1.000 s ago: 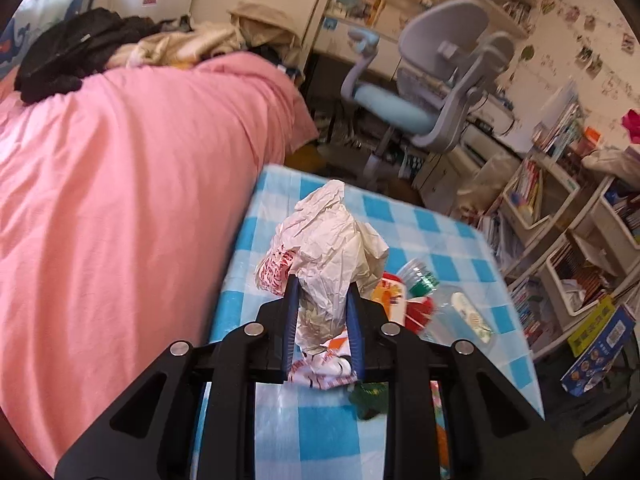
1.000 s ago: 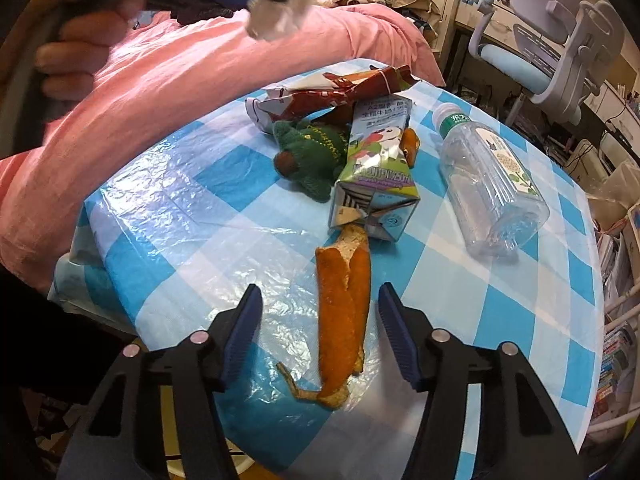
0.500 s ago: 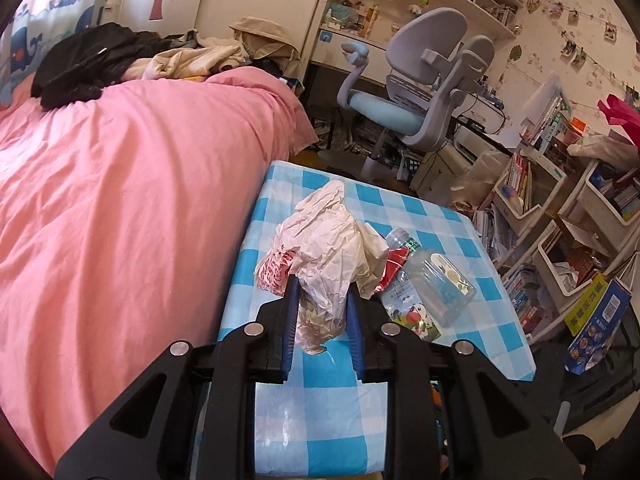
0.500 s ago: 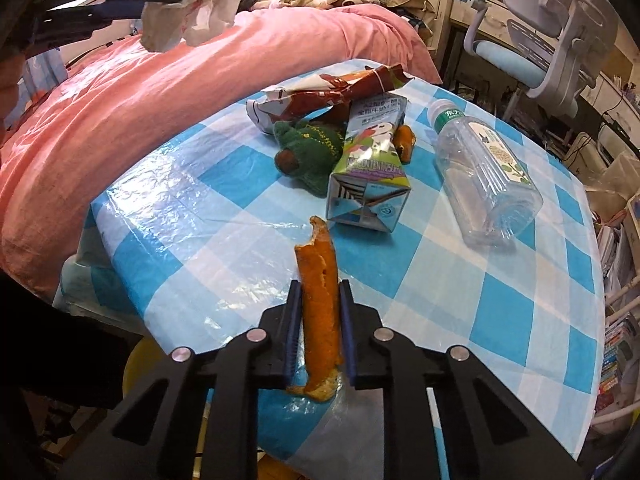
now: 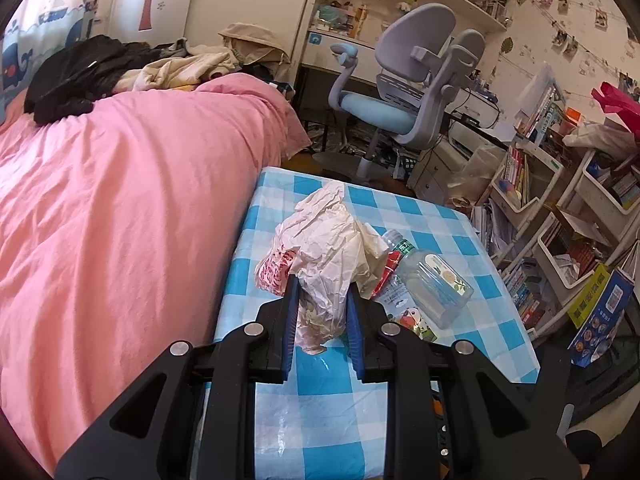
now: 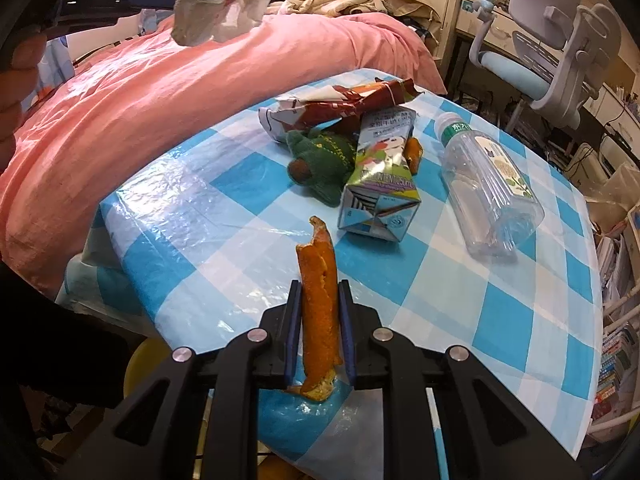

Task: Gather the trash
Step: 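Grasp the orange peel with the right gripper while the left gripper holds the tissue, then carry the orange peel to the yellow bin and open the right gripper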

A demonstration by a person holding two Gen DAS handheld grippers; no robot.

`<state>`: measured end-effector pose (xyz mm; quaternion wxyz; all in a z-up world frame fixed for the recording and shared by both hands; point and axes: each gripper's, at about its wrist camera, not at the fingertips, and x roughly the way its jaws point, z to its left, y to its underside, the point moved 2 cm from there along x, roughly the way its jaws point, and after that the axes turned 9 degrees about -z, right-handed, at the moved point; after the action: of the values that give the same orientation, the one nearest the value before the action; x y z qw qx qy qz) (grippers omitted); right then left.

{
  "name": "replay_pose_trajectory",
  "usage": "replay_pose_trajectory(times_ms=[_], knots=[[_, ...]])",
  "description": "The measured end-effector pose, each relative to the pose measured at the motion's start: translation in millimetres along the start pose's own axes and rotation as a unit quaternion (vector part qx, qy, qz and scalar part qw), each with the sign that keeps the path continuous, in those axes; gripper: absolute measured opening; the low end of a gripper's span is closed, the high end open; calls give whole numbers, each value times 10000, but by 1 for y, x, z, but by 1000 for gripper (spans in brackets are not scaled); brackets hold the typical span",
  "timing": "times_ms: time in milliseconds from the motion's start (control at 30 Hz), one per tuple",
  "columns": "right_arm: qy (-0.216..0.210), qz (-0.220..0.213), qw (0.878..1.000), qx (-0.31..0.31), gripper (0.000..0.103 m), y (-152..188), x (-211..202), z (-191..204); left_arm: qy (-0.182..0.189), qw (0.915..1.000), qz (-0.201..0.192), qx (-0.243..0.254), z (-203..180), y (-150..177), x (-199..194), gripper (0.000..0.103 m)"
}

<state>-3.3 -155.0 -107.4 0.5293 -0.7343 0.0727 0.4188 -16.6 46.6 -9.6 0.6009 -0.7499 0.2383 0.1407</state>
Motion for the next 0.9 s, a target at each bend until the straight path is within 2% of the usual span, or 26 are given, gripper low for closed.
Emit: replay_pose_trajectory(times_ms=[367,500,667,900], knots=[[-371,-270,9988,-182,19,-5,-11,15,-1,10000,12,78,-3,-3,3,21],[-768,-420,9953,-423,19,-6,-19,33,-3,10000,6,73,-3,-4,3,21],[-1293,-405,9870,-863,19,1,-26,60,-10,10000,-4,74,-3,-4,4,21],[-2139,-120,9683,-1287,19,18,-32,92,-8,10000,-5,79,-3,-4,4,21]])
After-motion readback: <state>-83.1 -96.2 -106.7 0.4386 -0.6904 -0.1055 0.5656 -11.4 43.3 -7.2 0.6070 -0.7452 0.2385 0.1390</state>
